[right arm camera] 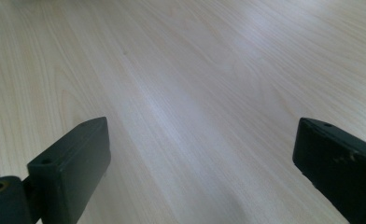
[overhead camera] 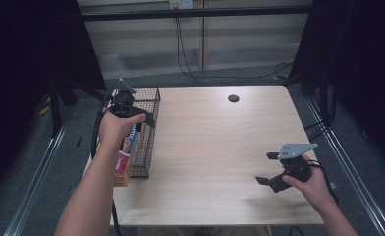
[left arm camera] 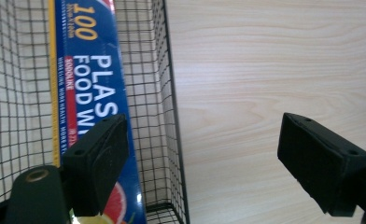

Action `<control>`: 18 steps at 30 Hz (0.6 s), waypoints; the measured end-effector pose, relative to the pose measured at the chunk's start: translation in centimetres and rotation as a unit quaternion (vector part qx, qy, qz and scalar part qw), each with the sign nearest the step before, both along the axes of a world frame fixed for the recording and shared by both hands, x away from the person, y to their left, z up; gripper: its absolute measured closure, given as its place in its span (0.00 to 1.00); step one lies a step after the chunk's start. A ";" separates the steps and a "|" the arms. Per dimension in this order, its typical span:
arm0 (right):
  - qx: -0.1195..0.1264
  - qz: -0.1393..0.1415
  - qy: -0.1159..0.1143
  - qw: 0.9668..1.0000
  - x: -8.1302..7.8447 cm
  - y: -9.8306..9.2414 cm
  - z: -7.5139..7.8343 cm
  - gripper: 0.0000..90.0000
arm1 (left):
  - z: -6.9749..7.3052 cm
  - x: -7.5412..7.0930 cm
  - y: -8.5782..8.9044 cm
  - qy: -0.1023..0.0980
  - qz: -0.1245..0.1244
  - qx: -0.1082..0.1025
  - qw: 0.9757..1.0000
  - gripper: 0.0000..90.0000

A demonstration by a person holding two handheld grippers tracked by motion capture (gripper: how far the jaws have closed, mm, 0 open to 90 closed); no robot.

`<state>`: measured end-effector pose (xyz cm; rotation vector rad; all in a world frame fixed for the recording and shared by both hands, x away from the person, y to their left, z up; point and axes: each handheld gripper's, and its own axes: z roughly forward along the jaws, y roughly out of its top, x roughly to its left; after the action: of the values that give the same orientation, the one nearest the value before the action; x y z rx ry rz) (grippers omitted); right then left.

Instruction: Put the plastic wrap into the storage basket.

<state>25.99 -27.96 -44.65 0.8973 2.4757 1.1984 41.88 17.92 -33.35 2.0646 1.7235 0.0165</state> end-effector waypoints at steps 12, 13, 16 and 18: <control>-0.001 0.003 0.004 1.000 0.1 0.1 -0.1 0.04 | 0.6 -0.9 -2.7 -0.031 -0.056 -0.018 0.998 0.16; -0.002 0.003 0.004 1.000 0.1 0.2 -0.1 0.04 | 0.6 -1.0 -2.9 -0.032 -0.060 -0.019 0.998 0.16; -0.002 0.003 0.004 1.000 0.1 0.2 -0.1 0.04 | 0.4 -1.2 -3.6 -0.034 -0.071 -0.022 0.997 0.16; -0.002 0.003 0.004 1.000 0.1 0.2 -0.1 0.04 | 0.3 -1.3 -3.9 -0.035 -0.078 -0.024 0.996 0.16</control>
<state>26.08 -27.80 -44.78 0.8966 2.4879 1.1944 40.57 13.99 -33.07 2.1310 1.5043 -0.0020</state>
